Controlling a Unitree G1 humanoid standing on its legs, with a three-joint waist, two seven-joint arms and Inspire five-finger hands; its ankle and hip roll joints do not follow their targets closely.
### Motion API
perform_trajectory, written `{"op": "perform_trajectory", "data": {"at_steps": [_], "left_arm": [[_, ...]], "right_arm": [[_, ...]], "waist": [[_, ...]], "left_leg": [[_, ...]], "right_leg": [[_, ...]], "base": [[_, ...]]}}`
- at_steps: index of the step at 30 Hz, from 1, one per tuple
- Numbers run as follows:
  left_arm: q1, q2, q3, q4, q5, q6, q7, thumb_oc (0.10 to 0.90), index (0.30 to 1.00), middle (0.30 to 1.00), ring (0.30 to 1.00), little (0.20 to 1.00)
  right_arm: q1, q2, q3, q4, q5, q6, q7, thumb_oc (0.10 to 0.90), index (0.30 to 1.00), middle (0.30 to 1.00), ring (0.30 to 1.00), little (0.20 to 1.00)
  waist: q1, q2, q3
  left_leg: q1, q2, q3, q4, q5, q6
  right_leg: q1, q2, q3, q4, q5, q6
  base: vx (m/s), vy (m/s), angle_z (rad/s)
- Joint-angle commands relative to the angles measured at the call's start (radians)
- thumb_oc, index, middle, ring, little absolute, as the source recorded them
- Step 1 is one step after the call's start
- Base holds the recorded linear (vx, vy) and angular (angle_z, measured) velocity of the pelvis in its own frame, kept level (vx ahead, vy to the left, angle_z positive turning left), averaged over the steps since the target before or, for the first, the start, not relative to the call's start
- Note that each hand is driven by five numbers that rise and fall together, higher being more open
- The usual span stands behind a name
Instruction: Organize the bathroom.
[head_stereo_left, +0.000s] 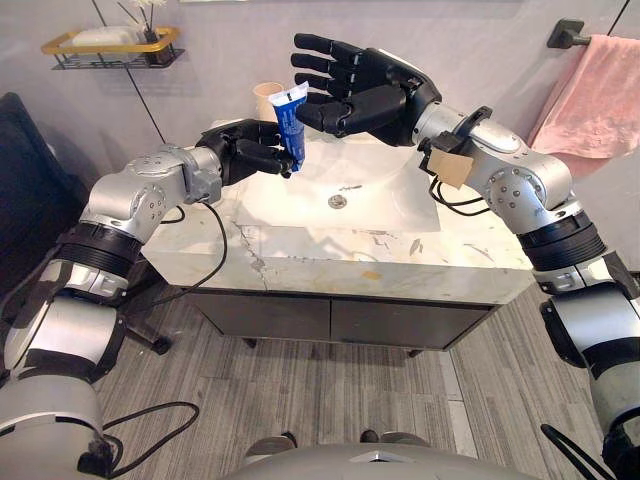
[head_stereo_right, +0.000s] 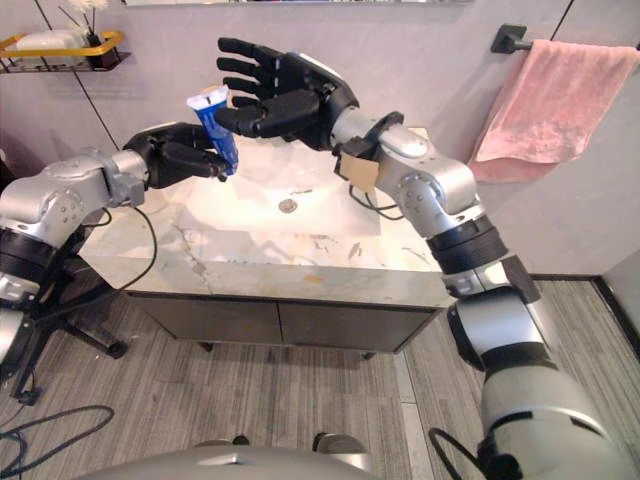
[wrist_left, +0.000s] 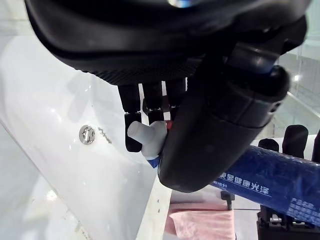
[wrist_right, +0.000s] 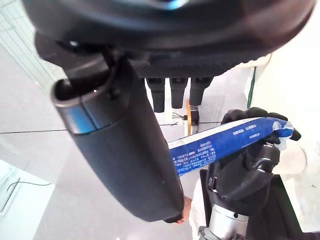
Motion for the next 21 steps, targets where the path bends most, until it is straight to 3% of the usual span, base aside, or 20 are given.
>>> {"op": "perform_trajectory", "data": {"at_steps": [1,10,13,21], "left_arm": [[-0.177,0.006,0.035,0.081,-0.073,-0.15,0.043,0.4,0.3,0.3,0.3,0.3],[-0.19,0.064,0.062,0.075,-0.106,-0.169,0.073,0.4,0.3,0.3,0.3,0.3],[-0.17,0.09,0.082,0.057,-0.112,-0.163,0.062,0.4,0.3,0.3,0.3,0.3],[-0.154,0.091,0.088,0.053,-0.117,-0.161,0.058,0.4,0.3,0.3,0.3,0.3]], "right_arm": [[-0.09,0.011,-0.026,0.051,0.046,-0.075,0.022,0.8,0.9,0.9,0.9,0.9],[-0.063,-0.027,-0.034,0.063,0.056,-0.015,0.09,0.8,0.9,0.9,0.9,0.9],[-0.03,-0.05,-0.035,0.04,0.054,0.035,0.137,0.8,0.9,0.9,0.9,0.9],[-0.036,-0.043,-0.024,0.021,0.068,0.004,0.134,0.8,0.9,0.9,0.9,0.9]], "waist": [[0.031,-0.001,-0.187],[0.03,0.005,-0.195],[0.029,0.008,-0.196],[0.03,0.008,-0.199]], "left_leg": [[-0.061,-0.004,-0.064,0.016,0.008,-0.028],[-0.053,0.005,-0.04,-0.008,0.019,-0.035],[-0.049,0.01,-0.036,-0.017,0.024,-0.037],[-0.039,0.008,-0.052,-0.021,0.02,-0.035]], "right_leg": [[0.017,0.005,-0.026,-0.017,-0.066,0.03],[0.015,0.005,-0.044,-0.024,-0.065,0.03],[0.012,0.003,-0.05,-0.02,-0.068,0.029],[0.014,0.003,-0.04,-0.021,-0.066,0.031]], "base": [[0.0,0.0,0.0],[0.0,0.0,0.0],[0.0,0.003,0.01],[0.0,-0.001,0.03]]}}
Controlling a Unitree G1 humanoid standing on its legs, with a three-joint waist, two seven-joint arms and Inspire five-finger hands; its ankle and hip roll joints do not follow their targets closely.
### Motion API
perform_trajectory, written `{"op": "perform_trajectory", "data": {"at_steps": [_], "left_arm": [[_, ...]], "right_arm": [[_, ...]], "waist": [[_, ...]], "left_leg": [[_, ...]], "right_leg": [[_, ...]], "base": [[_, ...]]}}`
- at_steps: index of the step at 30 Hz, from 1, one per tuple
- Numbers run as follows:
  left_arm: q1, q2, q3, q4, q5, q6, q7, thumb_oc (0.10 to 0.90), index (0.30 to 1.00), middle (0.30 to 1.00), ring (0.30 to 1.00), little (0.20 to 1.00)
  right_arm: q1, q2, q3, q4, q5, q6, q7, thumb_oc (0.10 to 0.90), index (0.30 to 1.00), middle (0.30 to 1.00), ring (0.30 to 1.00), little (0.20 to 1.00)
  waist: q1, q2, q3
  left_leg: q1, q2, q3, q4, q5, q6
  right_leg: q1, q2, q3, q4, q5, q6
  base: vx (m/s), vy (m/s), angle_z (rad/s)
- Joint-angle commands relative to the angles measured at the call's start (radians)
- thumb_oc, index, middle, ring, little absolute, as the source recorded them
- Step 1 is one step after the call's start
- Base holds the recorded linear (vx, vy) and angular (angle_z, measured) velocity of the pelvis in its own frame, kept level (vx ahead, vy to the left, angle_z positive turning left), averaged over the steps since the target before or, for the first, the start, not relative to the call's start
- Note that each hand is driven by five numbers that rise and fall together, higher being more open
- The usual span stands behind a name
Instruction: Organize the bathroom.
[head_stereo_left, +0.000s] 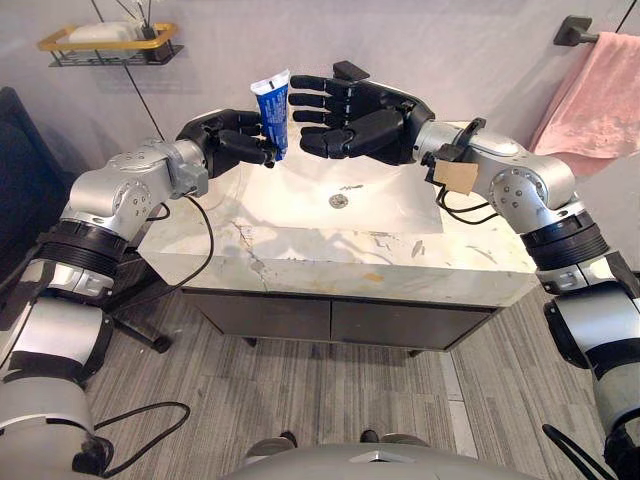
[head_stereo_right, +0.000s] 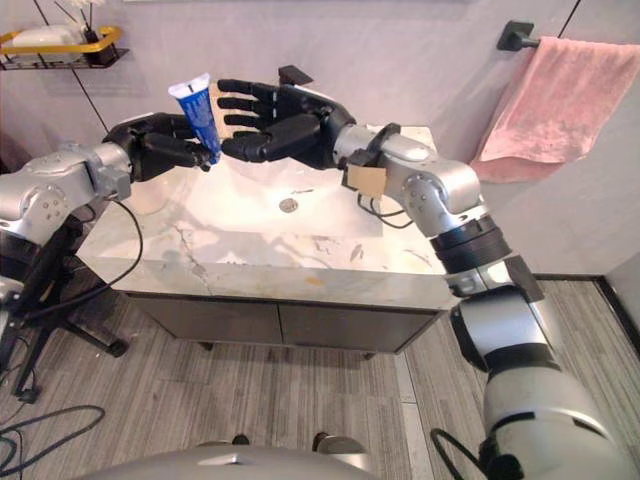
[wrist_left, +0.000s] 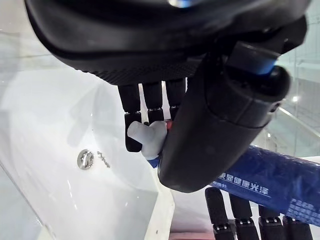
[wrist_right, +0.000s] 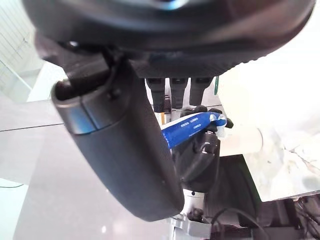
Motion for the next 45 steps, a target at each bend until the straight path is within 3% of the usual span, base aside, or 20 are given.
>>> {"op": "perform_trajectory", "data": {"at_steps": [1,13,27,29,30,32,45], "left_arm": [[-0.152,0.034,0.081,0.055,-0.081,-0.152,0.0,0.4,0.3,0.3,0.3,0.3],[-0.179,-0.029,0.045,0.083,-0.078,-0.126,0.008,0.4,0.3,0.3,0.3,0.3],[-0.192,-0.058,0.032,0.091,-0.069,-0.12,0.014,0.4,0.3,0.3,0.3,0.3],[-0.192,-0.06,0.031,0.091,-0.07,-0.119,0.014,0.4,0.3,0.3,0.3,0.3],[-0.192,-0.061,0.031,0.091,-0.072,-0.119,0.014,0.4,0.3,0.3,0.3,0.3],[-0.192,-0.059,0.03,0.093,-0.073,-0.116,0.011,0.4,0.3,0.3,0.3,0.3],[-0.191,-0.046,0.034,0.097,-0.079,-0.111,0.011,0.4,0.3,0.3,0.3,0.3]], "right_arm": [[-0.046,-0.025,-0.023,-0.017,0.076,-0.115,0.0,0.8,0.9,0.9,0.9,0.9],[-0.129,0.063,0.002,0.007,0.097,-0.176,-0.044,0.8,0.9,0.9,0.9,0.9],[-0.134,0.115,0.0,0.043,0.133,-0.182,-0.085,0.8,0.9,0.9,0.9,0.9],[-0.132,0.116,-0.002,0.044,0.144,-0.178,-0.09,0.778,0.867,0.867,0.867,0.867],[-0.13,0.118,-0.004,0.043,0.148,-0.171,-0.089,0.69,0.735,0.735,0.735,0.735],[-0.121,0.117,-0.007,0.045,0.17,-0.162,-0.076,0.4,0.3,0.3,0.3,0.3],[-0.101,0.105,-0.007,0.058,0.17,-0.151,-0.054,0.4,0.3,0.3,0.3,0.3]], "waist": [[0.029,0.006,-0.196],[0.037,0.008,-0.206],[0.045,0.01,-0.211],[0.045,0.01,-0.212],[0.045,0.01,-0.213],[0.043,0.011,-0.213],[0.035,0.011,-0.219]], "left_leg": [[-0.041,0.007,-0.048,0.009,0.014,-0.033],[-0.035,0.003,-0.069,0.001,0.022,-0.028],[-0.027,0.002,-0.078,0.004,0.019,-0.027],[-0.028,0.002,-0.079,0.006,0.018,-0.026],[-0.029,0.002,-0.079,0.008,0.017,-0.026],[-0.025,0.002,-0.077,0.009,0.015,-0.025],[-0.018,0.002,-0.066,0.003,0.016,-0.023]], "right_leg": [[-0.002,-0.001,-0.024,0.028,-0.082,0.031],[0.003,0.004,-0.013,0.017,-0.07,0.032],[0.011,0.003,-0.025,0.03,-0.081,0.031],[0.01,0.003,-0.024,0.033,-0.082,0.03],[0.009,0.003,-0.024,0.035,-0.083,0.03],[0.009,0.002,-0.023,0.039,-0.085,0.031],[0.01,0.003,-0.019,0.033,-0.079,0.035]], "base": [[0.0,0.0,0.0],[0.01,-0.003,-0.01],[0.02,-0.002,0.02],[0.0,0.0,0.0],[0.0,0.0,0.0],[0.04,0.003,0.0],[0.0,0.001,-0.01]]}}
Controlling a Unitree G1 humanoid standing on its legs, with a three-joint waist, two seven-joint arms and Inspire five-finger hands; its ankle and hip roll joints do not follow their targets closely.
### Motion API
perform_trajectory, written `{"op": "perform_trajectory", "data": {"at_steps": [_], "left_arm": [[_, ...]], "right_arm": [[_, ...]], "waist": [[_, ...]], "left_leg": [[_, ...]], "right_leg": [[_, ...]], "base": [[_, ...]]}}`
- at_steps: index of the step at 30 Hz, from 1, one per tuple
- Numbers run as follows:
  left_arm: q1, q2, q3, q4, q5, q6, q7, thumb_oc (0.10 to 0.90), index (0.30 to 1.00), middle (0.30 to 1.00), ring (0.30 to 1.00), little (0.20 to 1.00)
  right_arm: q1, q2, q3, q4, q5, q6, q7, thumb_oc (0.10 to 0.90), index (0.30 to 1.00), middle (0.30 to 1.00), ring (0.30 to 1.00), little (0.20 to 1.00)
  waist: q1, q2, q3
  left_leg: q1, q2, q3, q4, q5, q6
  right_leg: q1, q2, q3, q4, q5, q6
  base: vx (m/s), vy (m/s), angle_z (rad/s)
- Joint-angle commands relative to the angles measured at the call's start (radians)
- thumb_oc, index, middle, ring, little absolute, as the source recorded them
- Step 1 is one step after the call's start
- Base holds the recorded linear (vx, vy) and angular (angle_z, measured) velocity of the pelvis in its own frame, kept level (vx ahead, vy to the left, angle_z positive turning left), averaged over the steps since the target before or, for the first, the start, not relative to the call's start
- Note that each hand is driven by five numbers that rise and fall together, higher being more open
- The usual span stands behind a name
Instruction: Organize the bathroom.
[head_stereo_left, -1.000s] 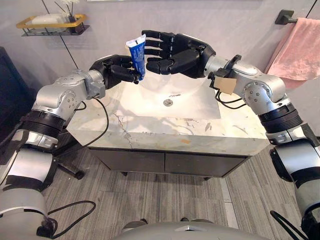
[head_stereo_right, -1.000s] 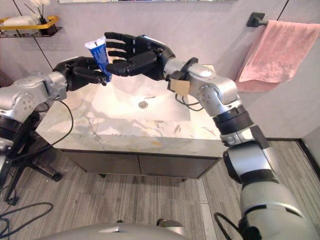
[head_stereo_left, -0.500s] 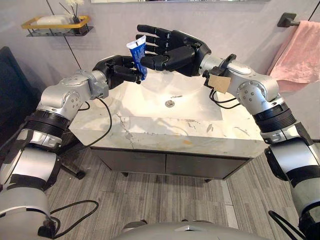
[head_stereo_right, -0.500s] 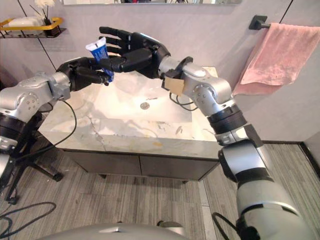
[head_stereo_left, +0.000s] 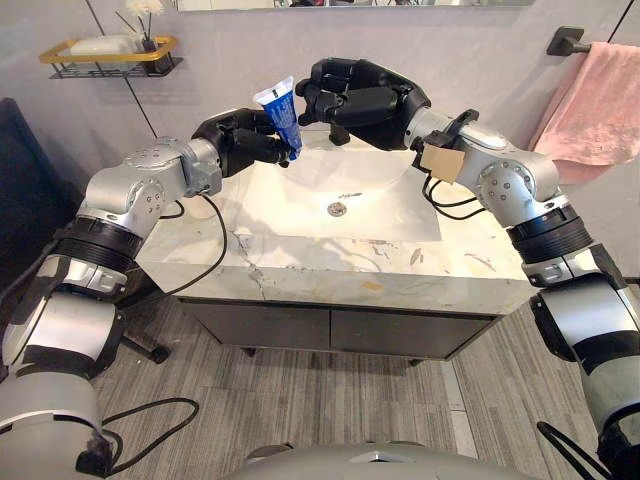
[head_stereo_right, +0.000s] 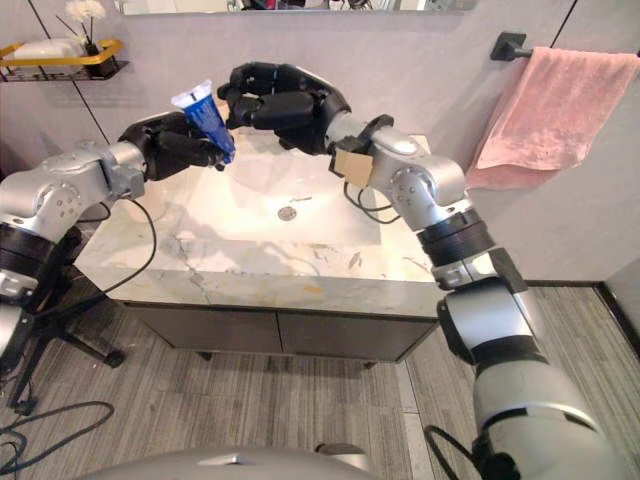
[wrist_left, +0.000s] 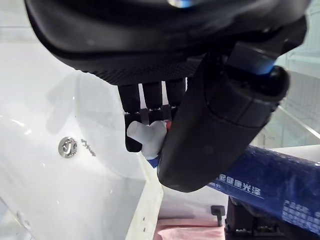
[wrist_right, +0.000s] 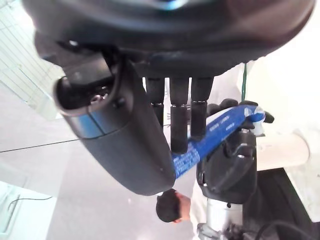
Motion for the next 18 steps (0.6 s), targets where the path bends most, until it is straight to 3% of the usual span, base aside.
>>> {"op": "perform_trajectory", "data": {"at_steps": [1,5,6,7,8,18], "left_arm": [[-0.165,0.002,0.041,0.098,-0.065,-0.118,0.013,0.4,0.3,0.3,0.3,0.3],[-0.162,0.005,0.042,0.101,-0.068,-0.122,0.012,0.4,0.3,0.3,0.3,0.3],[-0.161,0.006,0.043,0.102,-0.069,-0.122,0.011,0.4,0.3,0.3,0.3,0.3],[-0.162,0.009,0.043,0.104,-0.068,-0.121,0.008,0.4,0.3,0.3,0.3,0.3],[-0.163,0.009,0.044,0.106,-0.068,-0.121,0.008,0.4,0.3,0.3,0.3,0.3],[-0.162,0.027,0.044,0.096,-0.074,-0.127,0.008,0.4,0.3,0.3,0.3,0.3]], "right_arm": [[-0.061,0.043,-0.008,-0.004,0.088,-0.086,0.051,0.4,0.3,0.3,0.3,0.3],[-0.062,0.04,-0.006,0.0,0.079,-0.082,0.053,0.4,0.3,0.3,0.3,0.3],[-0.063,0.039,-0.006,0.002,0.076,-0.083,0.055,0.472,0.408,0.408,0.408,0.408],[-0.064,0.037,-0.005,0.003,0.071,-0.08,0.056,0.66,0.691,0.691,0.691,0.691],[-0.063,0.035,-0.005,0.002,0.062,-0.077,0.059,0.8,0.9,0.9,0.9,0.9],[-0.062,-0.003,0.015,0.016,0.018,-0.075,0.127,0.8,0.9,0.9,0.9,0.9]], "waist": [[0.036,0.01,-0.211],[0.035,0.01,-0.209],[0.035,0.01,-0.209],[0.035,0.01,-0.21],[0.034,0.01,-0.21],[0.031,0.008,-0.207]], "left_leg": [[-0.079,0.005,-0.057,0.038,0.017,-0.022],[-0.081,0.005,-0.056,0.039,0.018,-0.022],[-0.08,0.005,-0.055,0.039,0.018,-0.021],[-0.08,0.005,-0.054,0.039,0.018,-0.022],[-0.08,0.005,-0.054,0.039,0.018,-0.021],[-0.075,0.006,-0.039,0.04,0.016,-0.021]], "right_leg": [[-0.06,-0.002,-0.021,0.087,-0.088,0.037],[-0.061,-0.002,-0.019,0.086,-0.086,0.037],[-0.061,-0.002,-0.019,0.087,-0.086,0.037],[-0.062,-0.003,-0.019,0.087,-0.086,0.037],[-0.062,-0.003,-0.019,0.087,-0.086,0.037],[-0.061,-0.004,-0.023,0.085,-0.086,0.037]], "base": [[0.0,0.0,0.0],[0.0,0.0,0.0],[0.0,0.0,0.0],[0.0,0.0,0.0],[0.0,0.0,0.0],[-0.01,0.0,0.0]]}}
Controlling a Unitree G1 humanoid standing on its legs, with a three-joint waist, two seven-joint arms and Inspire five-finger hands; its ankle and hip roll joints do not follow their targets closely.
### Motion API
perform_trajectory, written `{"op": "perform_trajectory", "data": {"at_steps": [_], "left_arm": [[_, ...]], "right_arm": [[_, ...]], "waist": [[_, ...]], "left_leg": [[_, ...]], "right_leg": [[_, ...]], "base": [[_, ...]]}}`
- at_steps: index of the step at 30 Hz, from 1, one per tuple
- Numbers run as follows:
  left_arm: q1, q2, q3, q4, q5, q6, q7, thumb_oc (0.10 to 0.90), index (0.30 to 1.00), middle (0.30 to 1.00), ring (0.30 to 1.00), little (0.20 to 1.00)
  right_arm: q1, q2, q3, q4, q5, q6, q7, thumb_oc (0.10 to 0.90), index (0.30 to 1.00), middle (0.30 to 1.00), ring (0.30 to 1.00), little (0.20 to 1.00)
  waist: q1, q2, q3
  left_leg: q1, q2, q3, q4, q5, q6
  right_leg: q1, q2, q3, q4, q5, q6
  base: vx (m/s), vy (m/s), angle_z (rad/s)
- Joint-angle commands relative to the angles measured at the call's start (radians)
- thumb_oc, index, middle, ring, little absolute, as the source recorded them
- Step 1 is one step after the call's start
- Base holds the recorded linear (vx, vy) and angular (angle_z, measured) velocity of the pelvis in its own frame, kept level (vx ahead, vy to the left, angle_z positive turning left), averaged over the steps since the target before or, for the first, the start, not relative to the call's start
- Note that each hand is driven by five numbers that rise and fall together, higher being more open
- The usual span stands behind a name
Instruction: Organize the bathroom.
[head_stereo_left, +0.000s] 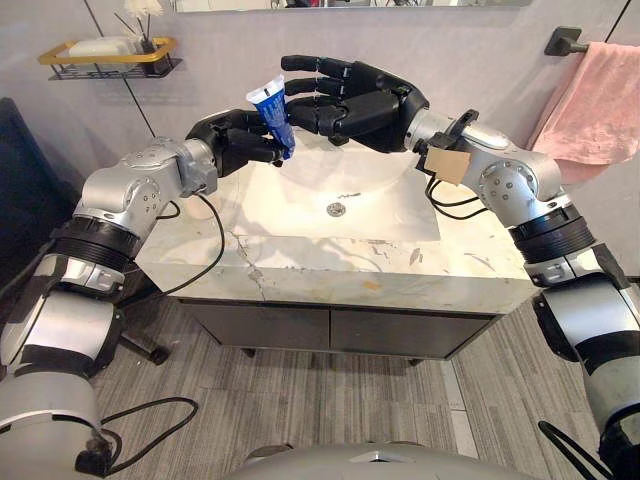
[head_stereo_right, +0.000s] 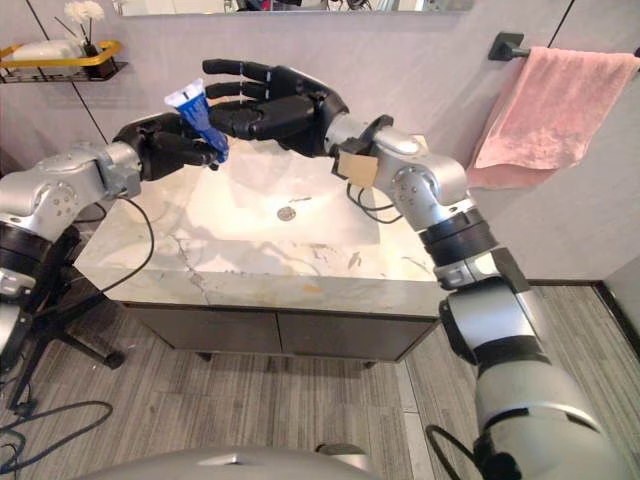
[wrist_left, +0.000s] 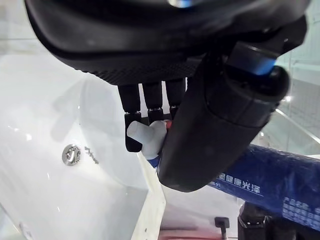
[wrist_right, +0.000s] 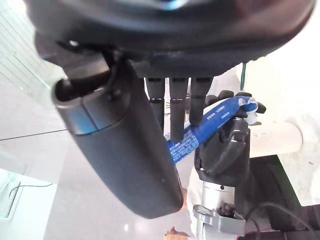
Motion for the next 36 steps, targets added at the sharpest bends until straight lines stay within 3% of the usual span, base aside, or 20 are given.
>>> {"op": "perform_trajectory", "data": {"at_steps": [1,14,22,36], "left_arm": [[-0.159,0.017,0.044,0.052,-0.073,-0.126,-0.01,0.4,0.3,0.3,0.3,0.3],[-0.15,0.01,0.04,0.053,-0.07,-0.118,-0.019,0.4,0.3,0.3,0.3,0.3],[-0.171,-0.027,-0.006,0.045,-0.046,-0.136,-0.043,0.4,0.3,0.3,0.3,0.3],[-0.187,-0.029,-0.021,0.02,-0.055,-0.119,-0.04,0.4,0.3,0.3,0.3,0.3]], "right_arm": [[-0.062,0.014,0.006,0.017,0.031,-0.077,0.041,0.8,0.9,0.9,0.9,0.9],[-0.065,0.026,0.021,0.029,0.001,-0.095,0.072,0.8,0.9,0.9,0.9,0.9],[-0.094,0.061,0.049,0.068,0.005,-0.126,0.038,0.8,0.9,0.9,0.9,0.9],[-0.1,0.045,0.042,0.112,0.001,-0.151,0.001,0.8,0.9,0.9,0.9,0.9]], "waist": [[0.031,0.008,-0.206],[0.031,0.007,-0.21],[0.037,0.006,-0.208],[0.039,0.005,-0.207]], "left_leg": [[-0.079,0.005,-0.046,0.043,0.016,-0.021],[-0.076,-0.004,-0.078,0.049,0.009,-0.016],[-0.073,-0.011,-0.096,0.048,0.008,-0.013],[-0.071,-0.027,-0.129,0.056,-0.004,-0.005]], "right_leg": [[-0.059,-0.005,-0.03,0.084,-0.086,0.037],[-0.058,-0.003,-0.001,0.088,-0.087,0.038],[-0.052,-0.001,0.01,0.086,-0.085,0.039],[-0.052,-0.001,0.036,0.092,-0.085,0.043]], "base": [[0.0,0.0,0.0],[0.0,0.0,0.0],[0.0,0.0,0.0],[0.0,-0.001,-0.01]]}}
